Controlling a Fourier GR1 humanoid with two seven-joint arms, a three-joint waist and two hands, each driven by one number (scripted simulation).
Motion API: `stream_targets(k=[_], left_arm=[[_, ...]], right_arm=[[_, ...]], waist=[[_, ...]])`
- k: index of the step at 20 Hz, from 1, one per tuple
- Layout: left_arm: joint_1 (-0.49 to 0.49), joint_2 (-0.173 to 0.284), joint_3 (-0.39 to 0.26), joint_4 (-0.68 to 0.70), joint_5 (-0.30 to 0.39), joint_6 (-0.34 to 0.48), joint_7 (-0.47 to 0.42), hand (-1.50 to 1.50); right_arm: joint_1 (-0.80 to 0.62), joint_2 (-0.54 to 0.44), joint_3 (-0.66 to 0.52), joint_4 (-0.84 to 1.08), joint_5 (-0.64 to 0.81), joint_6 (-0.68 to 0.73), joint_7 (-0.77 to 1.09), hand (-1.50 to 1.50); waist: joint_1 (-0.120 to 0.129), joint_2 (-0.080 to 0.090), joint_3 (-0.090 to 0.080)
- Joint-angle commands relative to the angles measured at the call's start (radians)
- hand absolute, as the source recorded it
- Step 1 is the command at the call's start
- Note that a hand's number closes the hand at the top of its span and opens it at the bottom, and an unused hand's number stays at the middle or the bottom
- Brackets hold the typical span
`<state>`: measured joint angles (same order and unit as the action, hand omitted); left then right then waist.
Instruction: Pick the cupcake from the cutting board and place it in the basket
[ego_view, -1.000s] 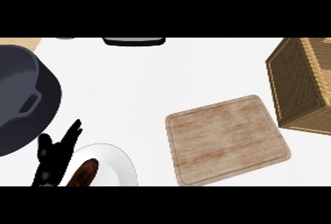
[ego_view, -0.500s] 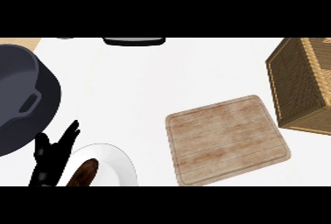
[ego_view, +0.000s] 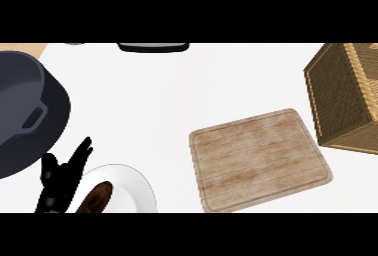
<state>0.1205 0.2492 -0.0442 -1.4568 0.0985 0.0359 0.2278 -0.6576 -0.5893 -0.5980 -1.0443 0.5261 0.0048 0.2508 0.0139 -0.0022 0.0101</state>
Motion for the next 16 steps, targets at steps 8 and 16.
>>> stream_targets(k=[8, 16], left_arm=[[-0.006, -0.024, 0.004, 0.052, -0.020, 0.003, 0.053, 0.00], [0.006, -0.039, 0.011, 0.033, -0.024, 0.006, 0.069, 0.00]], right_arm=[[-0.024, -0.142, 0.040, 0.223, 0.042, -0.020, -0.198, -1.50], [-0.007, -0.184, -0.088, 0.273, -0.085, -0.057, -0.253, -1.50]], waist=[[-0.001, 0.006, -0.010], [-0.008, 0.004, -0.009]])
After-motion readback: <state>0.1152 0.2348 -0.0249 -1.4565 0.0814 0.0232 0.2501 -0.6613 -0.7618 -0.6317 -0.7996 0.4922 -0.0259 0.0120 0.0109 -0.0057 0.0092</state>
